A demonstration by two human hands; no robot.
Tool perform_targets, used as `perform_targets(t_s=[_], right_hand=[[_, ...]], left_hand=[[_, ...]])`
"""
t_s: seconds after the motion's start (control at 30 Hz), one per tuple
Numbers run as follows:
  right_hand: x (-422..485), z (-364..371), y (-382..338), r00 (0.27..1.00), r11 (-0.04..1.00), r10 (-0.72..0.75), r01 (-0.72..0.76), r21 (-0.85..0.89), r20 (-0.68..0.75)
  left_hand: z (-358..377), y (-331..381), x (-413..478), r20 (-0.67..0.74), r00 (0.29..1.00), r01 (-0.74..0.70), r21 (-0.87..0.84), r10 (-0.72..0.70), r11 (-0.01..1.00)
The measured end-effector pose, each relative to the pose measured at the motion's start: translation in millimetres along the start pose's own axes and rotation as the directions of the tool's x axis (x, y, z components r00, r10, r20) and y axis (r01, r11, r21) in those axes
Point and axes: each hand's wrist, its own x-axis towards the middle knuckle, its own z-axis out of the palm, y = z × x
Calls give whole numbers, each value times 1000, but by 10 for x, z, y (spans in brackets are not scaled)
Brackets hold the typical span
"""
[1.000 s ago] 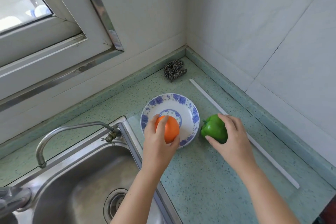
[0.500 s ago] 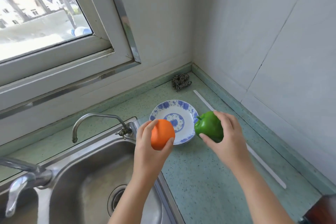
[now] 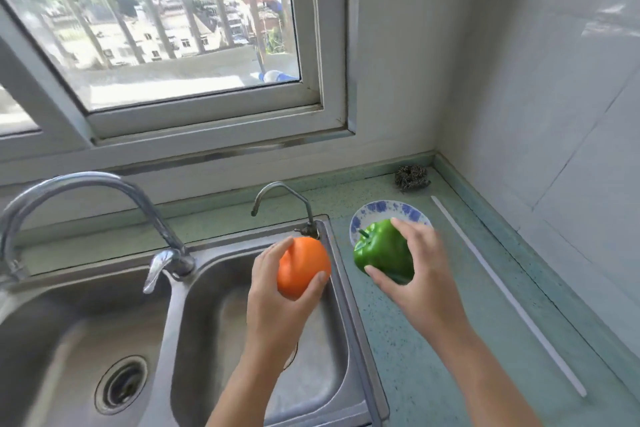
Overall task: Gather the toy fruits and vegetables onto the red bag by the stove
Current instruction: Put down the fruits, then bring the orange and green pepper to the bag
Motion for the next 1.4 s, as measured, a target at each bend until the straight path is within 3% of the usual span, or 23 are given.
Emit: perform_targets(t_s=[0.23, 0.47, 0.9, 1.4], right_hand=[[-266, 380, -617, 972, 984, -149, 127, 125, 180], [-864, 492, -1241, 909, 956, -275, 224, 191, 313], [-2206, 490, -2251, 759, 855, -491, 326, 404, 427], [-3741, 634, -3505, 438, 657, -742, 326, 680, 507]], left_hand=[[-705, -124, -544, -219, 969, 113, -11, -112, 994], [-1279, -43, -1392, -343, 910, 215, -88, -232, 973], [-2124, 29, -3075, -624, 741, 256, -83, -250, 963], [-3098, 135, -5040, -891, 400, 327, -79, -213, 942]])
